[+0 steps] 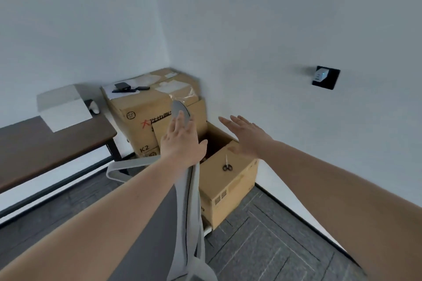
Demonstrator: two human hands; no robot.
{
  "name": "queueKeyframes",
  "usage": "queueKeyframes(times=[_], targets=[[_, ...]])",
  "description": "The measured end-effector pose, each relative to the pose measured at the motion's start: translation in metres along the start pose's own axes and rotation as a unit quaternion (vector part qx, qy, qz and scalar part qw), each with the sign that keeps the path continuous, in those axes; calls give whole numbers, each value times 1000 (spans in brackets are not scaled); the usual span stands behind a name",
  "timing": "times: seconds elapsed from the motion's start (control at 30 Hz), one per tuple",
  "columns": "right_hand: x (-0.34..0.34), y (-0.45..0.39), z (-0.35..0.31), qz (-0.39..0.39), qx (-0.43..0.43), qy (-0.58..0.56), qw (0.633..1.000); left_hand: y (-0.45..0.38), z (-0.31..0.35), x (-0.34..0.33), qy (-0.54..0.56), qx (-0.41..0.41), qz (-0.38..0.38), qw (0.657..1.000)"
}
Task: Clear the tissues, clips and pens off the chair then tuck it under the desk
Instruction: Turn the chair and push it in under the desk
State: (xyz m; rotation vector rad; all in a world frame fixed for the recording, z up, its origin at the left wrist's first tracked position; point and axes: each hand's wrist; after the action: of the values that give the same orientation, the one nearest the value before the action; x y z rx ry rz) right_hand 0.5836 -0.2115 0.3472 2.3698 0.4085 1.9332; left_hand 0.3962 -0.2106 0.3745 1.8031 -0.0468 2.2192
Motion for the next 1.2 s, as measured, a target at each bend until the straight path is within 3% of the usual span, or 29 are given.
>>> queueKeyframes(times=[0.3, 0.5, 0.6, 0.93, 1.2], targets=[[36, -99, -3, -39, 169, 101, 980, -19, 15, -5, 60, 131, -78, 987], [39, -149, -36, -46, 371, 183, 909, 2, 35, -29, -51, 213, 45, 975], [39, -162, -31, -27, 433, 189, 881, 2, 37, -38, -91, 242, 63, 964], [28, -175, -49, 4, 510, 174, 842, 21, 16, -32, -133, 271, 59, 952], [6, -150, -126, 38, 530, 200, 823, 79, -59, -26, -181, 258, 66, 947]])
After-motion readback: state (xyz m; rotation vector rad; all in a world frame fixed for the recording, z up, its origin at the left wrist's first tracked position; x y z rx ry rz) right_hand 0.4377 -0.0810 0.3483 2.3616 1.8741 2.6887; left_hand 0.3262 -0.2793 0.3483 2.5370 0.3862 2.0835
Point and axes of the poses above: each hand's wrist, its own y-axis away from the middle knuckle, its own x-axis out of the back of the hand, z = x × y, and after that the axes turned 13 degrees about -z, right-handed
